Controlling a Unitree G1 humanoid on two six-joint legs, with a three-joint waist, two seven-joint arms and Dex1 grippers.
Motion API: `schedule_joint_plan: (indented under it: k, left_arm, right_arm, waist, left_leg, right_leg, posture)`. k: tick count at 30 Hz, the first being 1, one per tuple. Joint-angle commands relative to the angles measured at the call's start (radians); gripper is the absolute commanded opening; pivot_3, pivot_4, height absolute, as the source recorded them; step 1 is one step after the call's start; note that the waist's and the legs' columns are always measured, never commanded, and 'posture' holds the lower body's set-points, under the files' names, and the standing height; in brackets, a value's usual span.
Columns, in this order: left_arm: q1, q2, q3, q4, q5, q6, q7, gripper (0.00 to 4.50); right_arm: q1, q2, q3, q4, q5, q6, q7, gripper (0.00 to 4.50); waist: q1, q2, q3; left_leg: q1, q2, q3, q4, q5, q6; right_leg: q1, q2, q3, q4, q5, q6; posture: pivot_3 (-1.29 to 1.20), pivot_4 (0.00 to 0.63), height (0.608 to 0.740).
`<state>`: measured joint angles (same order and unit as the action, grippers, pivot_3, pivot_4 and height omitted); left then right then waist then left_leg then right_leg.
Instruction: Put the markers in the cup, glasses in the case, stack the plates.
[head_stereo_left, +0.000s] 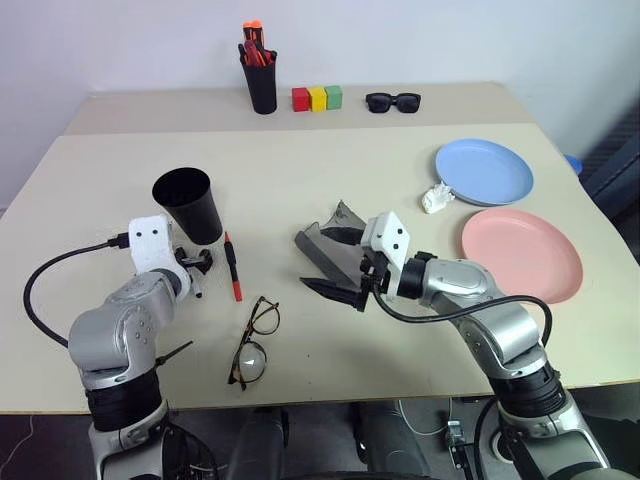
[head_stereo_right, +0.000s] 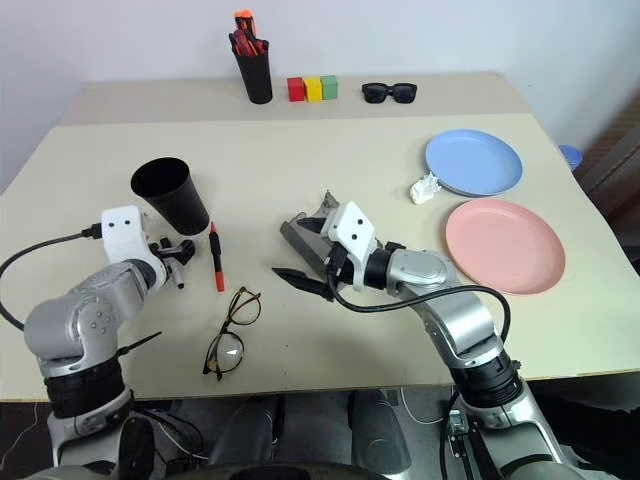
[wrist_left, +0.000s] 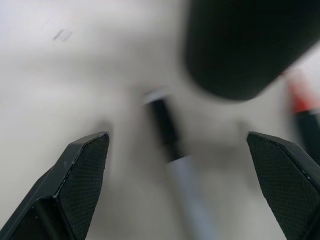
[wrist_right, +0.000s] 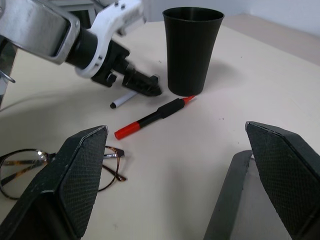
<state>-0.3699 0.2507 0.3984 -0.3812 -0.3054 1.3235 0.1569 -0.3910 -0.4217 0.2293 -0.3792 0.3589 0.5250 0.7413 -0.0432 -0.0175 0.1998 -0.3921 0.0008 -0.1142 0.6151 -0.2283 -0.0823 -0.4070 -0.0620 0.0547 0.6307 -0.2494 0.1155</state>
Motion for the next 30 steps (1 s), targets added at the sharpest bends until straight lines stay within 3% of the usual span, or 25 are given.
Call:
schedule_joint_plan:
  k: [1, 4, 10, 12, 17, 20, 24, 30]
  left_arm:
    - [-0.041, -0.013, 0.058, 0.029, 0.042, 0.021, 0.035, 4.25]
    - [-0.057, -0.018, 0.076, 0.055, 0.067, 0.031, 0.046, 3.22]
    - [-0.059, -0.008, 0.071, 0.067, 0.106, -0.003, 0.047, 0.18]
    - [-0.046, 0.006, 0.077, 0.058, 0.132, -0.065, 0.056, 0.08]
    - [-0.068, 0.063, 0.189, 0.032, 0.203, -0.469, 0.127, 0.08]
    - [-0.113, 0.130, 0.135, 0.026, 0.195, -0.673, 0.035, 0.08]
    - [-0.204, 0.180, 0.008, 0.059, 0.151, -0.819, -0.141, 0.08]
    - [-0.260, 0.160, -0.166, 0.193, 0.191, -0.947, -0.239, 0.08]
  right_arm:
    - [0.001, 0.001, -0.007, -0.039, -0.003, -0.010, -0.010, 4.50]
    - [0.003, -0.002, -0.007, -0.042, -0.006, -0.011, -0.014, 4.50]
    - [0.004, -0.007, -0.008, -0.052, -0.005, -0.008, -0.016, 4.50]
    - [0.000, -0.009, -0.008, -0.054, -0.004, -0.007, -0.015, 4.50]
    - [-0.034, 0.002, -0.018, -0.049, 0.014, -0.008, -0.008, 4.50]
    - [-0.079, 0.061, -0.053, -0.026, 0.054, -0.002, -0.043, 4.50]
    - [-0.153, 0.156, -0.100, 0.044, 0.044, -0.019, -0.140, 4.50]
    - [-0.181, 0.199, -0.094, 0.082, 0.017, -0.051, -0.178, 4.50]
  waist:
    - [0.001, 0.000, 0.000]
    - [0.001, 0.000, 0.000]
    - [-0.001, 0.000, 0.000]
    - [-0.001, 0.000, 0.000]
    - [0.001, -0.001, 0.000]
    - [0.007, -0.002, 0.000]
    - [0.029, -0.003, -0.001]
    - [0.023, -0.003, -0.001]
  left_leg:
    - [0.000, 0.000, 0.000, 0.000, 0.000, 0.000]
    - [0.000, 0.000, 0.000, 0.000, 0.000, 0.000]
    - [0.001, 0.000, 0.000, 0.000, 0.000, 0.000]
    - [0.001, 0.000, 0.000, 0.000, 0.000, 0.000]
    - [0.000, 0.000, 0.000, -0.001, 0.001, -0.001]
    - [-0.001, 0.000, 0.000, -0.001, 0.001, -0.002]
    - [-0.001, 0.000, 0.000, 0.000, 0.001, -0.003]
    - [-0.001, -0.001, 0.000, -0.002, 0.001, -0.003]
  right_leg:
    - [0.000, 0.000, 0.000, 0.000, 0.000, 0.000]
    - [0.000, 0.000, 0.000, 0.000, 0.000, 0.000]
    - [0.000, 0.000, 0.000, 0.000, 0.000, 0.000]
    - [0.000, 0.000, 0.000, 0.000, 0.000, 0.000]
    - [-0.001, 0.000, 0.000, 0.000, 0.000, 0.000]
    - [-0.001, -0.001, 0.000, -0.001, 0.000, 0.000]
    - [0.001, -0.001, 0.000, -0.002, 0.000, -0.001]
    - [0.000, -0.001, 0.000, -0.002, 0.000, 0.000]
  posture:
    - [0.00, 0.150, 0.740]
    - [0.00, 0.150, 0.740]
    - [0.00, 0.150, 0.740]
    - [0.00, 0.150, 0.740]
    - [0.00, 0.150, 0.740]
    - [0.00, 0.150, 0.740]
    - [0.00, 0.150, 0.740]
    - [0.00, 0.150, 0.740]
